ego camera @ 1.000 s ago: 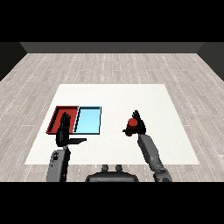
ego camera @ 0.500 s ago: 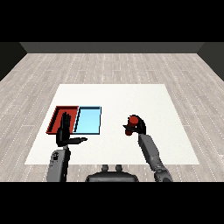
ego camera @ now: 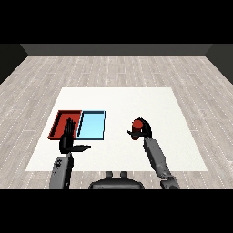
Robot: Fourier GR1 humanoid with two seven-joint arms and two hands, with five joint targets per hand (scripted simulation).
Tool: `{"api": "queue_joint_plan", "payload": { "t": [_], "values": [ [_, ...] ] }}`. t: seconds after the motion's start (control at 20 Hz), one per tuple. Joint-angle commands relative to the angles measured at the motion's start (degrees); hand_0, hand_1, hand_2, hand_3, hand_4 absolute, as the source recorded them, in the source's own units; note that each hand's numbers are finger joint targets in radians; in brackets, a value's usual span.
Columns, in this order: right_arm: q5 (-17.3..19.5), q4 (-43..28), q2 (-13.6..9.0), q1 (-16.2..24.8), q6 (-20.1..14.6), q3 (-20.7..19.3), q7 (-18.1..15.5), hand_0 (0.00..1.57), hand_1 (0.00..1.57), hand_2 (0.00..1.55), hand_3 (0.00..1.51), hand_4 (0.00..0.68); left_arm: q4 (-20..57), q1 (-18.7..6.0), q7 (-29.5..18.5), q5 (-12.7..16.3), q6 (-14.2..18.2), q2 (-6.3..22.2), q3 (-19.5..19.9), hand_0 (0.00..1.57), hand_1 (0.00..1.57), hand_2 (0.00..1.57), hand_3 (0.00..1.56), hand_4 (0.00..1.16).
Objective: Pick the red can and put it in the red box
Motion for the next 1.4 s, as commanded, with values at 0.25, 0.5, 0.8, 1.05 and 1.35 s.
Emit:
{"api": "queue_joint_plan", "payload": {
  "t": [0.25,0.5,0.8,1.05,1.35],
  "values": [
    [0.5,-15.4,0.4,6.4,-0.8,3.7,2.5,1.43,1.43,1.44,1.41,0.649,4.0,-6.1,3.1,-4.5,3.3,-2.2,-3.7,0.00,0.00,0.00,0.00,0.00],
    [-0.8,-17.7,-0.5,5.9,-0.3,2.0,4.4,1.44,1.44,1.45,1.42,0.651,0.0,-7.2,9.4,-3.7,3.1,-2.7,-9.3,0.00,0.00,0.00,0.00,0.00],
    [-1.7,-21.1,1.0,4.2,-7.2,9.0,7.6,1.42,1.42,1.44,1.42,0.652,3.8,-7.8,7.8,-2.8,5.5,-2.7,-12.5,0.00,0.00,0.00,0.00,0.00],
    [-6.4,-12.3,1.1,-3.3,-13.2,13.8,4.3,1.42,1.42,1.44,1.42,0.652,6.5,-10.4,7.4,-0.3,8.9,-2.7,-18.5,0.00,0.00,0.00,0.00,0.00],
    [-5.6,-20.8,1.1,0.9,-13.8,17.1,5.6,1.41,1.41,1.42,1.41,0.640,8.5,-16.4,10.5,1.1,19.7,-2.7,-29.4,0.00,0.00,0.00,0.00,0.00]
  ]
}}
